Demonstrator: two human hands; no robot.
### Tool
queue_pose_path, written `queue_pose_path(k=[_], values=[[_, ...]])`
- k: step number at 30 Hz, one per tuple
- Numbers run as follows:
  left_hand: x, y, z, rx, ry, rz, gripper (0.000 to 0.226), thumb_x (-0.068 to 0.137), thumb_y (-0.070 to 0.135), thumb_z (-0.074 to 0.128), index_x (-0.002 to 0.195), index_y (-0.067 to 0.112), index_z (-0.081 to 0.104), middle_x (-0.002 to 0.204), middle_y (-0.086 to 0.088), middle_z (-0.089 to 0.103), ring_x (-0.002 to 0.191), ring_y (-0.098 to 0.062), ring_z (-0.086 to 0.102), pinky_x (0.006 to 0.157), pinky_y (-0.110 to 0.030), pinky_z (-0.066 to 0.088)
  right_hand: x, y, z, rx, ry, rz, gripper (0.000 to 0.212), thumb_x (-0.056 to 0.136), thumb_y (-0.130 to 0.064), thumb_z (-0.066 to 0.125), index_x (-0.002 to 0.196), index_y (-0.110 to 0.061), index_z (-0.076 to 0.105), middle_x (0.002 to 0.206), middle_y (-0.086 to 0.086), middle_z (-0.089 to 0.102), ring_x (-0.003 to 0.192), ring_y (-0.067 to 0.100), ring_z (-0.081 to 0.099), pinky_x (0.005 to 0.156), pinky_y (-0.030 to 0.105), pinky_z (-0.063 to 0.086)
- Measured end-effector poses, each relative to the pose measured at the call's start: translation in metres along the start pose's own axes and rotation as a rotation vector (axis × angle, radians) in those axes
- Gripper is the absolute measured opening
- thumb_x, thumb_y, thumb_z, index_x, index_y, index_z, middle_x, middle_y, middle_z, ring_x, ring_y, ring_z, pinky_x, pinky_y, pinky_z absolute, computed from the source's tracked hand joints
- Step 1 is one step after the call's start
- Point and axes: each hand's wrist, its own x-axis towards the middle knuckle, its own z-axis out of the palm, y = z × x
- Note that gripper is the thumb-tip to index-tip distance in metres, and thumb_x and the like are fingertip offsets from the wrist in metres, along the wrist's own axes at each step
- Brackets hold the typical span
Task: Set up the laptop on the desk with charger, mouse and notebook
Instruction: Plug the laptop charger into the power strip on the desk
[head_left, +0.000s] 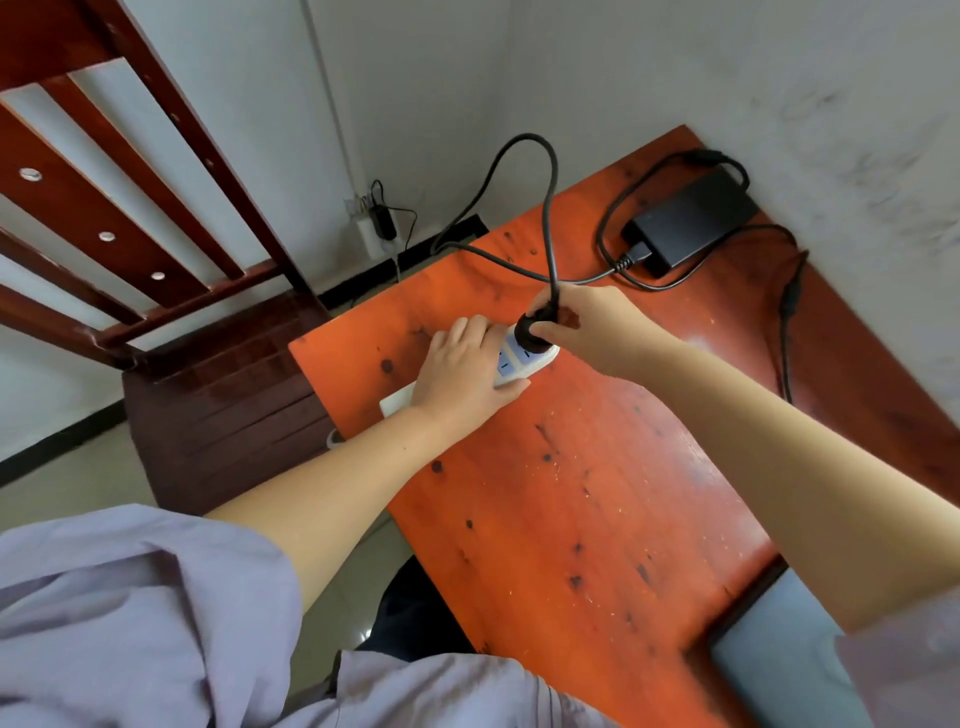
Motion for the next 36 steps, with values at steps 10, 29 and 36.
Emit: queue_pose_path(k=[10,29,36], values=[[0.001,0.001,-0.001,0.004,-0.006,-0.011,0.054,0.081,0.049,0.058,0.119,0.011,0.051,0.115,-0.008,0.054,0.109,-0.027,0.047,0.091,-0.038,0.038,0.0,-0.006,0.01,-0.106,0.037,-0.062,0.014,0.088,-0.02,0.057,0.101,-0.014,0.059,0.091,-0.003,0.06,0.08,0.014,0.052,0.066,0.017,0.037],[0.002,0.002,-0.002,-0.003,-0.016,0.001,0.057,0.083,0.049,0.057,0.125,0.011,0.048,0.119,-0.007,0.051,0.114,-0.025,0.045,0.094,-0.038,0.037,-0.013,-0.001,0.023,-0.05,0.144,-0.055,0.016,0.09,-0.018,0.054,0.105,-0.013,0.055,0.09,-0.007,0.055,0.079,0.011,0.048,0.059,0.001,0.033],[0.001,0.004,-0.004,-0.013,-0.016,-0.012,0.053,0.083,0.047,0.057,0.121,0.012,0.05,0.117,-0.007,0.051,0.113,-0.025,0.044,0.094,-0.037,0.035,-0.005,-0.005,0.022,-0.06,0.147,-0.064,0.015,0.09,-0.017,0.054,0.102,-0.01,0.056,0.088,-0.005,0.055,0.075,0.011,0.049,0.06,0.007,0.034]])
